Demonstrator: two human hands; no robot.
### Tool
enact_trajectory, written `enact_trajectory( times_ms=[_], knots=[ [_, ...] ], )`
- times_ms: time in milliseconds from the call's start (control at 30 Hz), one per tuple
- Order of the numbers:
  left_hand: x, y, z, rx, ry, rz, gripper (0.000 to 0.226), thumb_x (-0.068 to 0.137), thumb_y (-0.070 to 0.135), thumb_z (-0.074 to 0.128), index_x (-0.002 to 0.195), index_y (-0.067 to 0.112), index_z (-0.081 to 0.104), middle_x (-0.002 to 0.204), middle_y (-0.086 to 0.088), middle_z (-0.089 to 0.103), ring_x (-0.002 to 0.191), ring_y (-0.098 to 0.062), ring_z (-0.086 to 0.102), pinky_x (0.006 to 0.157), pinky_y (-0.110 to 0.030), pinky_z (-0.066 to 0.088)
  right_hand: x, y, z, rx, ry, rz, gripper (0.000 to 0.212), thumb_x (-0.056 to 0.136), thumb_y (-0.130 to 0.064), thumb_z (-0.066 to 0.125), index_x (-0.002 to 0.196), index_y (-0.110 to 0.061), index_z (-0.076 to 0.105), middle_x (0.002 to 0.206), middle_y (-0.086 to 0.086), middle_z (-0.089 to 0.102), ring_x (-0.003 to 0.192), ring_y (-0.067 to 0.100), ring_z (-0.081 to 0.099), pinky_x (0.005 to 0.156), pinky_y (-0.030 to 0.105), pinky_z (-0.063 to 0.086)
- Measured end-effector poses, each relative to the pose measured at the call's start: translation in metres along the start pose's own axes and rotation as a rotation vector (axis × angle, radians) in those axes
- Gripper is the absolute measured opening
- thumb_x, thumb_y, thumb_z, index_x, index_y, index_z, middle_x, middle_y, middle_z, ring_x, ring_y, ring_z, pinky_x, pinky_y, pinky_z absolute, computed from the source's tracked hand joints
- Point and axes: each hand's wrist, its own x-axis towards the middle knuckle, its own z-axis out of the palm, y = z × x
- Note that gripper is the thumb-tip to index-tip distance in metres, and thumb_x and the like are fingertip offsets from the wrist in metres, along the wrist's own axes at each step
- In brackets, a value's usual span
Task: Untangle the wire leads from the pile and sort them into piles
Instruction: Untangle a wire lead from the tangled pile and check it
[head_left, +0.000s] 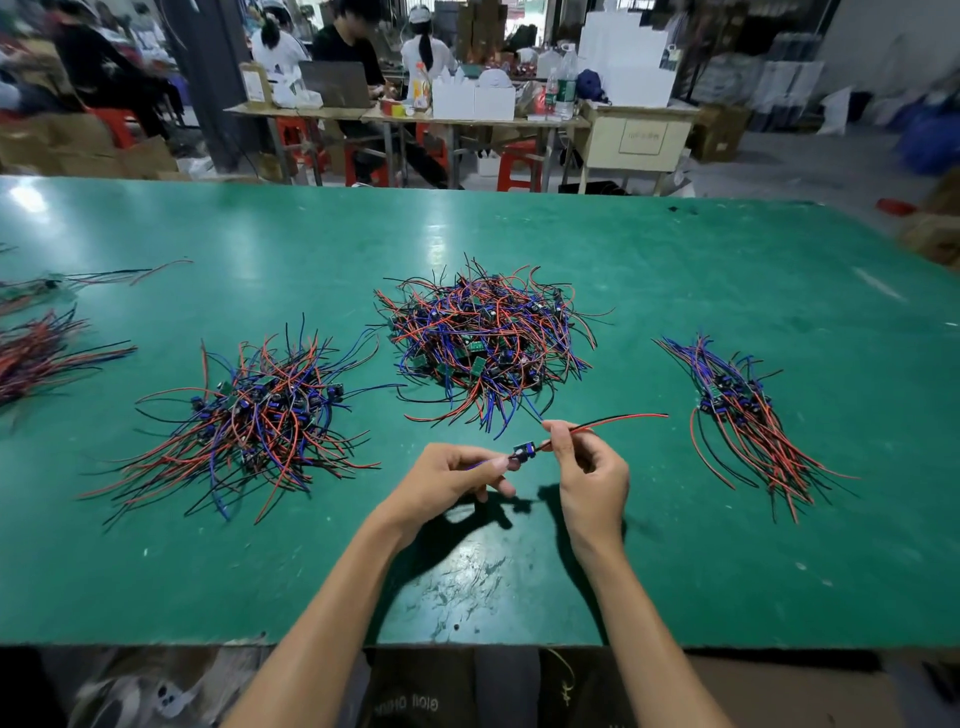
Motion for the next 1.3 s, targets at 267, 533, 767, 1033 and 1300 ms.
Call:
enact_trajectory(
  times_ms=[267,533,767,1033,1300],
  knots=[
    [-0.006,-0.018,0.004,-0.028,0.316,0.179,0.012,0.077,0.028,0.087,0.085,0.021,0.083,0.071,-0.005,0.075,0.058,-0.013,0.062,0.056,-0.023,0.045,-0.004,-0.006,-0.002,0.002,0.161,-0.005,0.022,0.097,-0.035,0.067,0.077,-0.032,0.075,0.077,-0.013,0.074,0.073,0.001,0.062,0.071,0.014,0.047],
    [-0.005,-0.033,-0.001,0.265,0.573,0.363,0.011,0.083,0.029,0.082,0.088,0.039,0.08,0.084,0.023,0.073,0.074,-0.003,0.061,0.065,-0.019,0.044,-0.001,-0.006,-0.004,0.04,0.311,0.083,0.019,0.097,-0.036,0.067,0.079,-0.031,0.073,0.067,-0.011,0.071,0.062,0.004,0.062,0.065,0.025,0.049],
    [-0.002,-0.036,-0.003,0.426,0.695,0.337,0.023,0.09,0.052,0.064,0.075,0.037,0.074,0.074,0.021,0.068,0.08,-0.003,0.059,0.072,-0.032,0.042,0.001,-0.004,-0.003,0.159,0.278,0.125,0.024,0.088,-0.036,0.075,0.075,-0.016,0.07,0.068,-0.001,0.075,0.056,0.008,0.066,0.06,0.017,0.054],
    [-0.003,-0.033,-0.002,0.421,0.79,0.205,0.054,0.088,0.048,0.072,0.045,0.019,0.059,0.054,0.005,0.06,0.065,-0.021,0.056,0.081,-0.041,0.047,-0.001,-0.007,-0.004,0.225,0.258,0.148,0.038,0.08,-0.049,0.076,0.072,-0.014,0.067,0.068,0.005,0.075,0.056,0.009,0.063,0.061,0.018,0.053],
    [-0.003,-0.032,-0.003,0.215,0.827,0.14,0.049,0.088,0.05,0.073,0.049,0.02,0.067,0.054,0.007,0.064,0.051,-0.012,0.054,0.063,-0.033,0.045,-0.003,-0.011,-0.004,0.181,0.223,0.151,0.035,0.083,-0.049,0.075,0.074,-0.016,0.068,0.069,0.006,0.075,0.054,0.013,0.066,0.052,0.02,0.051]
  ],
)
